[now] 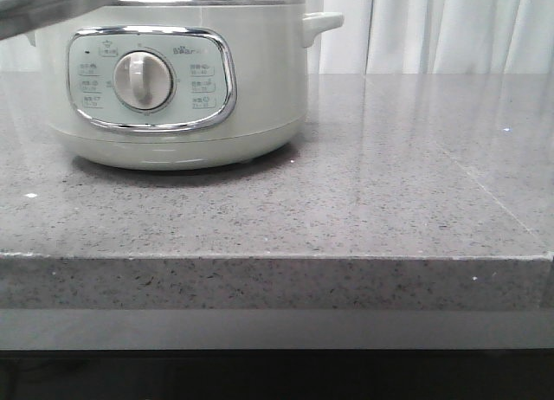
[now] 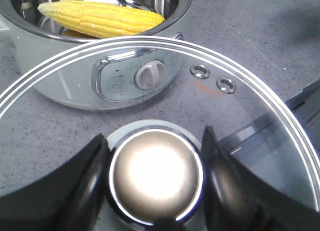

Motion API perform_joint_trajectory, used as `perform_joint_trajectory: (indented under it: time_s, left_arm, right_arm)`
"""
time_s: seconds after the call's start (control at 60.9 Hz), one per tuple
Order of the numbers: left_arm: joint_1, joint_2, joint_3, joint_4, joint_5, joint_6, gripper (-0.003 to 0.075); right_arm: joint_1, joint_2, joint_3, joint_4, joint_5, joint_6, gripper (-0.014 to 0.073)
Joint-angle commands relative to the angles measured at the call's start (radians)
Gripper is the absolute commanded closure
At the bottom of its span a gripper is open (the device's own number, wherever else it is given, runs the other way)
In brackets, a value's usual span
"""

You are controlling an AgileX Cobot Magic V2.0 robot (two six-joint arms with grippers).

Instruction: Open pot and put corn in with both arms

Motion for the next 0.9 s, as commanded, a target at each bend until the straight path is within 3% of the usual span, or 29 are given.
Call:
perform_joint_trajectory:
  time_s: [0.0,0.312,0.509,0.706,0.887]
  left_arm:
    - [-0.007,-0.005,-0.039,-0.021,-0.141,-0.007,0.0508]
    - [-0.007,-0.005,-0.04,-0.021,-0.168,-0.007,0.0508]
    - [-0.007,0.034,-0.108,-0.006,-0.173,-0.007,0.0508]
    - [-0.007,0.192,-0.302,0.04,-0.166,-0.007,0.0508]
    - [-0.007,0.439,-0.578,0.043,-0.129,-0.007,0.0508]
  right_arm:
    - [-0.006,-0.132,0.078,-0.005,-0.132,-0.009,0.0661]
    - [0.01,-0.572,0.386,-0.005,-0.14,-0.009,0.0661]
    - [0.018,-0.804,0.493,-0.005,-0.085,-0.009,0.0661]
    - [0.018,-0.872,0.52,-0.005,-0.098,-0.009,0.0661]
    - [0.018,-0.872,0.52,-0.005,-0.098,-0.009,0.0661]
